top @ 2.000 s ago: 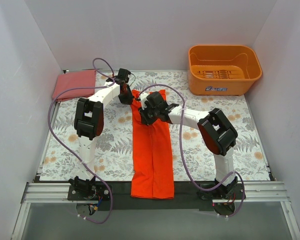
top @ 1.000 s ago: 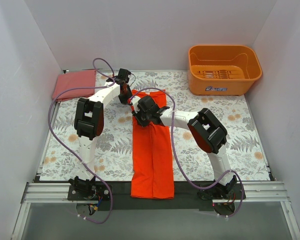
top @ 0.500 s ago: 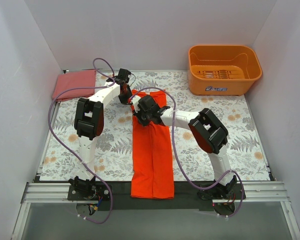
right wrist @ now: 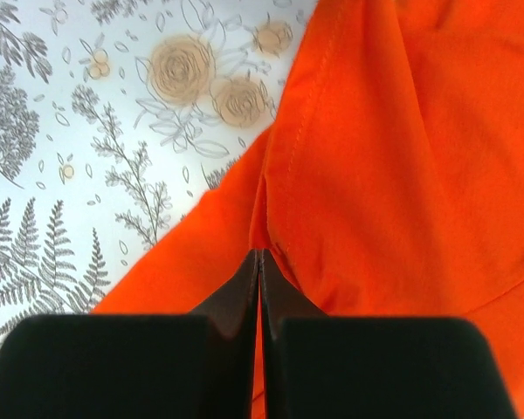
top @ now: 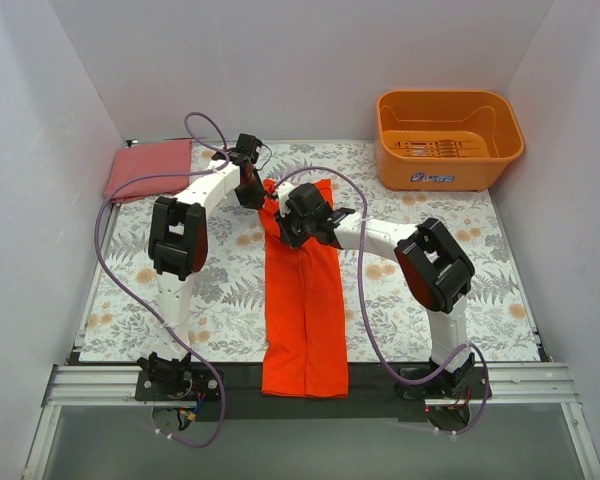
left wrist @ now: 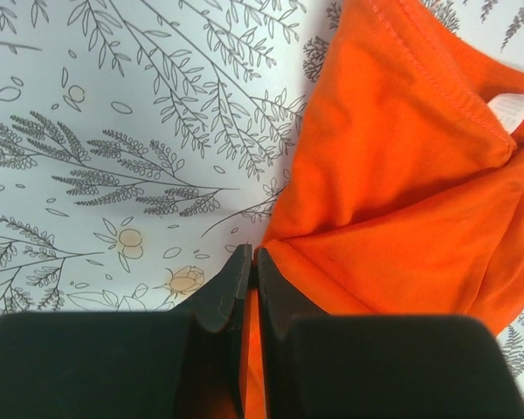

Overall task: Fold and stack the t-shirts
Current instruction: Fold the tshirt

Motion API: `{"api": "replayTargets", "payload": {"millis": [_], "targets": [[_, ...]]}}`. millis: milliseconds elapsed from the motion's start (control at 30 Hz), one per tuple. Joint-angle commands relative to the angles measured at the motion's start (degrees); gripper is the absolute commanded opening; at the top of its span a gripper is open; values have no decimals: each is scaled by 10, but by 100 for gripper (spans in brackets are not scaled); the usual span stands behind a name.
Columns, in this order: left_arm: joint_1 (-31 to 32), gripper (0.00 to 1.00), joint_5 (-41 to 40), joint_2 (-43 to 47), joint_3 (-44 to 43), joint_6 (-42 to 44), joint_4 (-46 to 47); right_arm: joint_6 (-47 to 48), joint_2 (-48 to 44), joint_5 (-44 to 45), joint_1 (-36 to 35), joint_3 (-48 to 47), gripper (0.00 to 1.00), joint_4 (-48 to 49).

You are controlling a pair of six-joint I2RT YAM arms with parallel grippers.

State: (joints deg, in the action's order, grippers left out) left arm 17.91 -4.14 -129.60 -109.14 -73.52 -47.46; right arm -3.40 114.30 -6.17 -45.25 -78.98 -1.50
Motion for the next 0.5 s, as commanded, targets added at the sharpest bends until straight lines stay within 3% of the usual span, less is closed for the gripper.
{"api": "replayTargets", "payload": {"millis": [0, 467], "targets": [[2, 0, -8, 42, -21, -13, -21, -40, -32, -19, 13, 19, 1, 20], [19, 0, 5, -13, -102, -24, -53, -122, -56, -116, 69, 98, 1, 104]]}}
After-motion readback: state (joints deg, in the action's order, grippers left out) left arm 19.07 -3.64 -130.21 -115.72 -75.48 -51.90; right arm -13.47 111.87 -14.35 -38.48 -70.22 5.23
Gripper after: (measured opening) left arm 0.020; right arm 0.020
